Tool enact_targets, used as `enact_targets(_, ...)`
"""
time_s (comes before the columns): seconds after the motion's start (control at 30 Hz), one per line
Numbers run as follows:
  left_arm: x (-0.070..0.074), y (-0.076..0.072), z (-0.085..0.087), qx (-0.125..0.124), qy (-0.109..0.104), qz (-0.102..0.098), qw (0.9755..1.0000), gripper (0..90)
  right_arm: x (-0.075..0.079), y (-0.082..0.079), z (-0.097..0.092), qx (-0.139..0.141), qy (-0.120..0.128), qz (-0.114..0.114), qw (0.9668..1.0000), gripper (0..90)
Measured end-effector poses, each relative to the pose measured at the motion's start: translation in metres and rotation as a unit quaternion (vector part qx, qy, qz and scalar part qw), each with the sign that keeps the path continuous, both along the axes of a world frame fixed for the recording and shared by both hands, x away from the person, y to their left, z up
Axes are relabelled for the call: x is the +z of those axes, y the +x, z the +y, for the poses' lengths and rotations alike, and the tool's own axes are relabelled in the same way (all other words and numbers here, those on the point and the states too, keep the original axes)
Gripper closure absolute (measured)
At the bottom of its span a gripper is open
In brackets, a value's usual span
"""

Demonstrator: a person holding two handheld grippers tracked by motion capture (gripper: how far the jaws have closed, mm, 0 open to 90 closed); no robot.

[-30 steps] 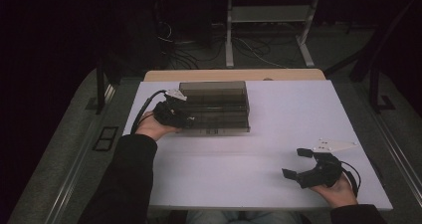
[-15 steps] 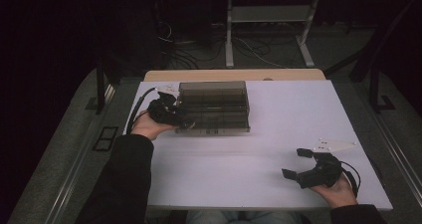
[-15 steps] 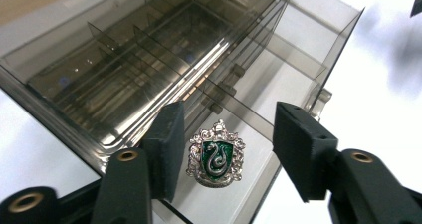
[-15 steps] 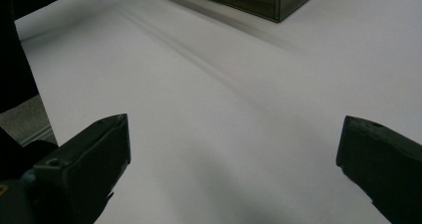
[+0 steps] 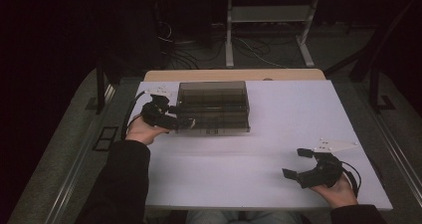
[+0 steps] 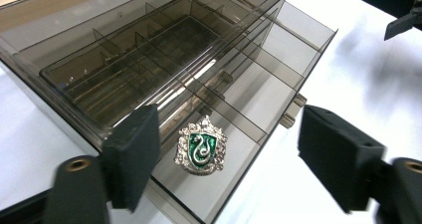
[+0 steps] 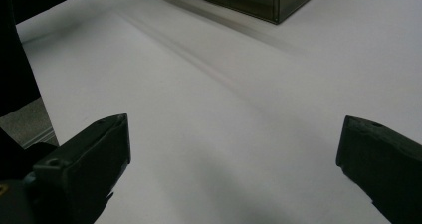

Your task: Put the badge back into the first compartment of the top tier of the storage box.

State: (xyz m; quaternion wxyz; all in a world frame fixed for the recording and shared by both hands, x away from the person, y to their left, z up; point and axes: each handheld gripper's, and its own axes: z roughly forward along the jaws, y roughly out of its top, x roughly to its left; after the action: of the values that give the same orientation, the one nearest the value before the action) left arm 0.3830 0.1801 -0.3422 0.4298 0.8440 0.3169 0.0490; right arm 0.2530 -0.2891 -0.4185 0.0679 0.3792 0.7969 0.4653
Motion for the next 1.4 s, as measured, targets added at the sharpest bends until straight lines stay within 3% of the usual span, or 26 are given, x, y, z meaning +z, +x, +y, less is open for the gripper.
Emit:
enact_targets(0.37,-0.002,-0.022,-0.001,0.034,-0.009,-0.01,0.9993,0.0,0.0,0.0,0.0,-0.001,0.002,0.0,1.0,0.3)
enact_targets(0.87,-0.011,-0.052,-0.004,0.034,-0.031,-0.04,0.9981,0.0,0.0,0.0,-0.002,-0.003,0.007,0.001,1.0,0.3)
enact_targets(1.4,-0.038,-0.079,-0.002,0.036,-0.042,-0.051,0.9972,0.0,0.0,0.0,-0.002,-0.004,0.007,0.001,1.0,0.3)
